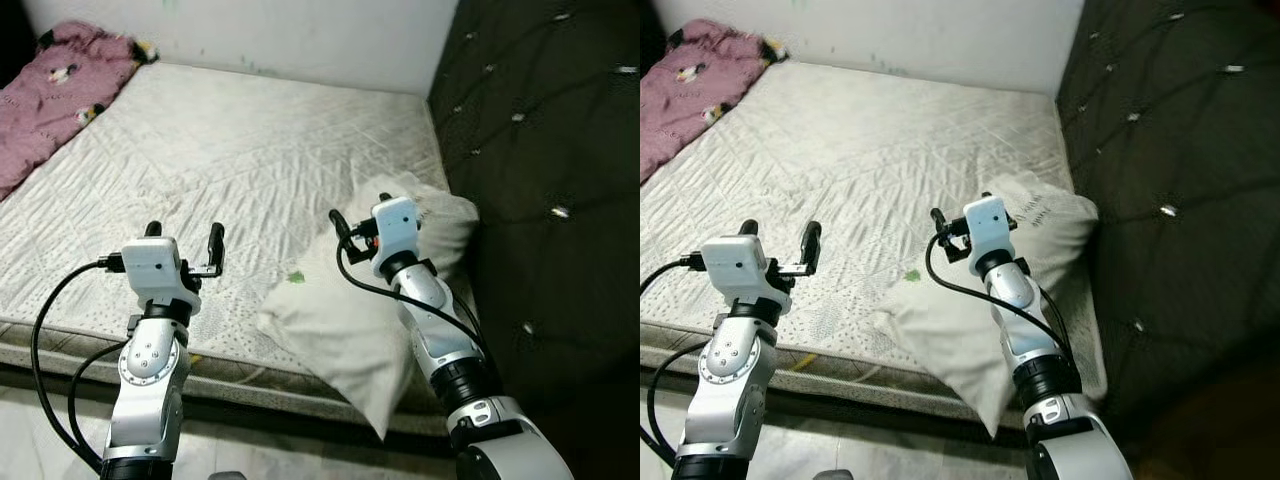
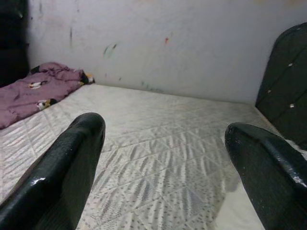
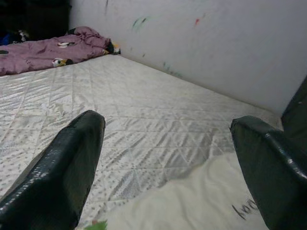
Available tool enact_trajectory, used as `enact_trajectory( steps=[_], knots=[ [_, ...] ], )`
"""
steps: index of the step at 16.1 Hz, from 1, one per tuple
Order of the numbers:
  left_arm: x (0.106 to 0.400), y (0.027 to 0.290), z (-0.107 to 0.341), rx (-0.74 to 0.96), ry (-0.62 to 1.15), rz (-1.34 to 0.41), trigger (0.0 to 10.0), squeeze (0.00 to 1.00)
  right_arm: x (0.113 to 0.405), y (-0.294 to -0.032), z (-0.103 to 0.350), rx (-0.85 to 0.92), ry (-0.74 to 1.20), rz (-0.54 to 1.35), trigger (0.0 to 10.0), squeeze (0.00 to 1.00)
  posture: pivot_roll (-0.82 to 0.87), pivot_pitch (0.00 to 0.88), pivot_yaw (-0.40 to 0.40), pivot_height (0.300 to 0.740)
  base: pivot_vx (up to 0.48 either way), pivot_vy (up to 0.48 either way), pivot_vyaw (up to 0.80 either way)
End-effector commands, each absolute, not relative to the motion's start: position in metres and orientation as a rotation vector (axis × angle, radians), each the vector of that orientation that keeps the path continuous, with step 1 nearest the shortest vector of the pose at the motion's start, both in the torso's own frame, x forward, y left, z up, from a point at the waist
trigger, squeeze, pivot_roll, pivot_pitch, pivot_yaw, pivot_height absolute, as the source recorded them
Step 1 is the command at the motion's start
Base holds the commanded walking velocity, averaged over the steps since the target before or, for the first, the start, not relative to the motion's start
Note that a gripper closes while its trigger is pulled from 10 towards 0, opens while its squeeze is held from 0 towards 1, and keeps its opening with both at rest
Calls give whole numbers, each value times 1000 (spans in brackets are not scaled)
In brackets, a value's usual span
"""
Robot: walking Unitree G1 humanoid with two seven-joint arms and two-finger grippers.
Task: Clean up the room
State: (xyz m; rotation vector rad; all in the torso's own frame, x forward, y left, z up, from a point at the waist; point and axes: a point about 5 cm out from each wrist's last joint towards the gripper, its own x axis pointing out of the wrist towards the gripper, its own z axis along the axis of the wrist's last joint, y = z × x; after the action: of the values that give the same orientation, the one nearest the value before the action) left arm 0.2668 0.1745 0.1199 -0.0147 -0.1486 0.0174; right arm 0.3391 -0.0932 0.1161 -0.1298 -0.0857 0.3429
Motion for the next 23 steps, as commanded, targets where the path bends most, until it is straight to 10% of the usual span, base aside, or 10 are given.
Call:
enact_trajectory(
  steps=[1,23],
  knots=[
    [267,172,122,-7,-154,-2,10000,0,342,-97,119,-124,-87,324,10000,0,126,0,-38,740,319,0,0],
    [244,188,102,-14,-37,192,10000,0,328,-95,106,-40,-37,306,10000,0,135,19,-38,740,0,0,0]
  ],
)
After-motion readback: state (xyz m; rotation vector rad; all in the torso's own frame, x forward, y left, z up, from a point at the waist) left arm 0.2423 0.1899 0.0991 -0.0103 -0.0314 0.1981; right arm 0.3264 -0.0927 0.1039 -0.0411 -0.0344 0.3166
